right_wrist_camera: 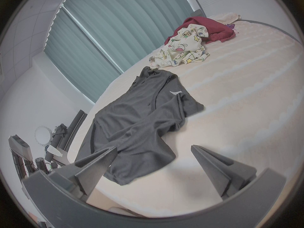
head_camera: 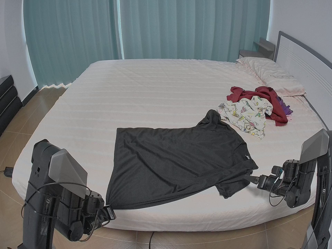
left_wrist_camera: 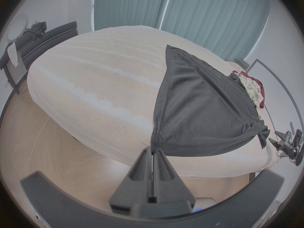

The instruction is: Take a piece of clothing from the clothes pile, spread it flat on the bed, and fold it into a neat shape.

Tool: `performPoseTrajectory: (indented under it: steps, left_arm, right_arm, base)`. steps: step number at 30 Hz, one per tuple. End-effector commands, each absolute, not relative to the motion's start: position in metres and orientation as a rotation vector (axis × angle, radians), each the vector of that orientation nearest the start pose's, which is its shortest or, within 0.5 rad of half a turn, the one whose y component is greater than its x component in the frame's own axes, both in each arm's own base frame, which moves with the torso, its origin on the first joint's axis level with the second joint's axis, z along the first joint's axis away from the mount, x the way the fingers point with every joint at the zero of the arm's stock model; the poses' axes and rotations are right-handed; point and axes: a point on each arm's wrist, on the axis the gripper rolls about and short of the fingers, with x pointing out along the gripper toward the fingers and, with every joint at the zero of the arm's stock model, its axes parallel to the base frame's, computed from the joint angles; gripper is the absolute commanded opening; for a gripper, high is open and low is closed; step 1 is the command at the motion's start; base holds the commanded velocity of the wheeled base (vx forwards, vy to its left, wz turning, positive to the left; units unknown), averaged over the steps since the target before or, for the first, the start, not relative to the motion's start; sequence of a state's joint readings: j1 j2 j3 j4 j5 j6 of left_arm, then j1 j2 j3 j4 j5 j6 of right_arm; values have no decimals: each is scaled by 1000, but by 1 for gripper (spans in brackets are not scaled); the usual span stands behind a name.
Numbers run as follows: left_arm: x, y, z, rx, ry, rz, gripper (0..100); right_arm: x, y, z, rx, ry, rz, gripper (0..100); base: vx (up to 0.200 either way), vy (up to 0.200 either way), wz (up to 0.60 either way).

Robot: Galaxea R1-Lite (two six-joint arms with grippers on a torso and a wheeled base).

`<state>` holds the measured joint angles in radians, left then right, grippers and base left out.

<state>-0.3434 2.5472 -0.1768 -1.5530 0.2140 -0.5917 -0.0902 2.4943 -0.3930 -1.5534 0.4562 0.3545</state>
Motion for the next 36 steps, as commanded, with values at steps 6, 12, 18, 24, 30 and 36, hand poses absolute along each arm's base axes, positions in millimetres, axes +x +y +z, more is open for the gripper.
performPoseTrajectory:
  steps: [6, 12, 18, 24, 30, 36]
  left_arm:
    - [234, -79, -81, -342, 773, 108, 0]
    - [234, -79, -81, -341, 775, 108, 0]
    - [234, -79, -81, -342, 774, 107, 0]
    - [234, -79, -81, -342, 773, 108, 0]
    - [234, -79, -81, -342, 775, 107, 0]
    - [234, -79, -81, -343, 776, 104, 0]
  right_arm:
    - [287, 0, -70, 460, 668, 300, 100]
    - [290, 12, -76, 427, 677, 268, 100]
    - [301, 25, -87, 392, 661, 237, 100]
    - [305, 26, -87, 426, 650, 225, 0]
    - [300, 22, -76, 448, 646, 209, 0]
    - [275, 17, -36, 481, 626, 219, 0]
  base:
    - [0, 0, 0]
    - [0, 0, 0]
    - [0, 0, 0]
    - [0, 0, 0]
    - [0, 0, 0]
    - [0, 0, 0]
